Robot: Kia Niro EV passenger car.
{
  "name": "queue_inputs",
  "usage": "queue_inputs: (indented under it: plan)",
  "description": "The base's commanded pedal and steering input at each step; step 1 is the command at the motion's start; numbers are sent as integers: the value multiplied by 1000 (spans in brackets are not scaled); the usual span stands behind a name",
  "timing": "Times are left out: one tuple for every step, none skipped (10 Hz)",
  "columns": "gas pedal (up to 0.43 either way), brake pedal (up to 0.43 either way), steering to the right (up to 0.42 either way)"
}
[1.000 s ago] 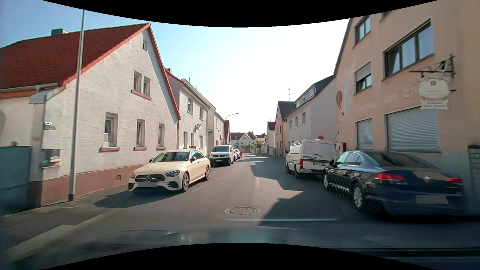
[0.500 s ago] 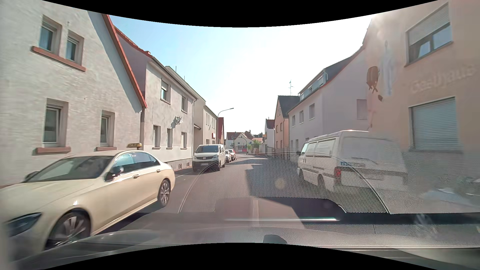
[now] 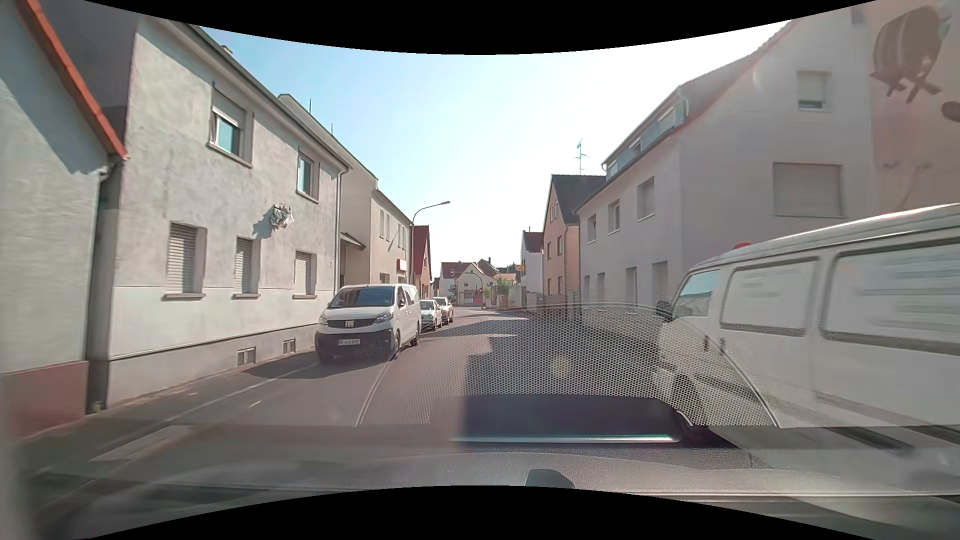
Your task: Follow the waypoints while adhering to traffic rules and regulations
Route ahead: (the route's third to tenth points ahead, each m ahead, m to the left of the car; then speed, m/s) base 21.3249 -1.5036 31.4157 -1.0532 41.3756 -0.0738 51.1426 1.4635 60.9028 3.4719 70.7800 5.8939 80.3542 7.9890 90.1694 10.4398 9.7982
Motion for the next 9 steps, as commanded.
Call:
queue_inputs:
  plan:
    - [0, 0, 18]
    - [0, 0, 19]
    - [0, 0, 18]
    - [0, 0, 18]
    - [0, 0, 18]
    - [0, 0, 17]
    - [0, 0, 15]
    - [0, 0, 13]
    - [0, 0, 9]
